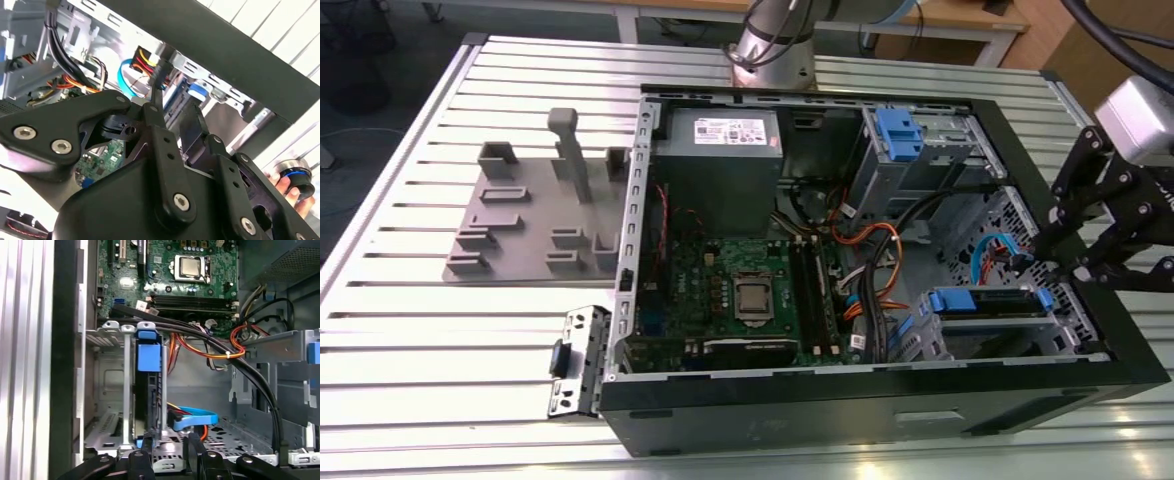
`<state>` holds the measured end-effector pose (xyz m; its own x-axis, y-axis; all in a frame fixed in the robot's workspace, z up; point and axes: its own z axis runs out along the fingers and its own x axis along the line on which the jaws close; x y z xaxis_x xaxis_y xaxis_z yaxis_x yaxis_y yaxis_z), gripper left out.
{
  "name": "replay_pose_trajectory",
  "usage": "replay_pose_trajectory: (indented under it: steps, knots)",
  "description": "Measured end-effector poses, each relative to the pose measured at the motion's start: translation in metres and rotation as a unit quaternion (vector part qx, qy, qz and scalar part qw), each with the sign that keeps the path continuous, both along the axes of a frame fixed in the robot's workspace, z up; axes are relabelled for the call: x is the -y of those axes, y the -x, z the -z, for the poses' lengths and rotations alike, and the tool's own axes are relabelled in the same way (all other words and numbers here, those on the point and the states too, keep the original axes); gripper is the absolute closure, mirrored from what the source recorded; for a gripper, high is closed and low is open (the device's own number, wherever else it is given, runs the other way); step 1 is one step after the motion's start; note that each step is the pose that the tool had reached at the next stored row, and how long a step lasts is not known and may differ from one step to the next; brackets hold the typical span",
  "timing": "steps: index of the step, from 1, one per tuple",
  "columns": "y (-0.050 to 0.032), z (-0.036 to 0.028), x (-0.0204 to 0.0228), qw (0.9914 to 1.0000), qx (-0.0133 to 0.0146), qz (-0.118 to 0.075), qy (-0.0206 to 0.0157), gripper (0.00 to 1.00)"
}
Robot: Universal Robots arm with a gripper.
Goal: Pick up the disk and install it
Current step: 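Insert the first disk wire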
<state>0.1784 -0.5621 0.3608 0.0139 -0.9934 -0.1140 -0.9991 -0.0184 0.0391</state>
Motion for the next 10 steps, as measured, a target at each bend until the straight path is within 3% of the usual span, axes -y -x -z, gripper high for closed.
replay_pose_trajectory:
  steps: [6,10]
  knots:
    - [-0.0059,0.003,-0.0128,1.0,0.0,0.0,0.0001,0.59]
    - [-0.0112,0.0089,-0.0207,1.0,0.0,0.0,0.0017,0.59]
